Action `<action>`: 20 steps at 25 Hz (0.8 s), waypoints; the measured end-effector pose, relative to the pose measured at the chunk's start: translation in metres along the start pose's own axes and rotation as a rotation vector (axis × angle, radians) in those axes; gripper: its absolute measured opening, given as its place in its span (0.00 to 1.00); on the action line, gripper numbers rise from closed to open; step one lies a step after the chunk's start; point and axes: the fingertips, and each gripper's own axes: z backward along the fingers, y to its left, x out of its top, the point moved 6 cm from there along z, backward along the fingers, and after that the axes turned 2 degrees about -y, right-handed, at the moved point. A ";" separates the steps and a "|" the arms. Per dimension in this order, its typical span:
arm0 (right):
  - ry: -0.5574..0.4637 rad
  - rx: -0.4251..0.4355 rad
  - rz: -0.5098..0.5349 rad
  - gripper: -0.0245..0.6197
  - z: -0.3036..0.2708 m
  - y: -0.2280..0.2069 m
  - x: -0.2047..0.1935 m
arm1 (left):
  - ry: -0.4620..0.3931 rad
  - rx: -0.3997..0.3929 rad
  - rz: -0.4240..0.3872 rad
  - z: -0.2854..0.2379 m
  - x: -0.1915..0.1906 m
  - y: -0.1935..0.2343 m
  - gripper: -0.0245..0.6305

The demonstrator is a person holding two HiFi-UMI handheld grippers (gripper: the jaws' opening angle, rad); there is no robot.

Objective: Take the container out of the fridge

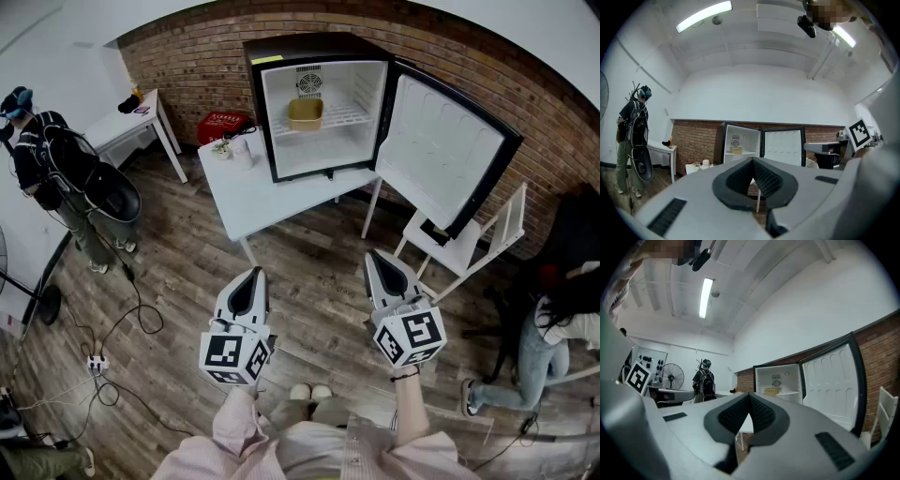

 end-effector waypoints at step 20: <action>-0.004 0.013 -0.065 0.21 -0.015 -0.023 -0.015 | -0.001 0.036 0.005 -0.012 -0.005 0.000 0.02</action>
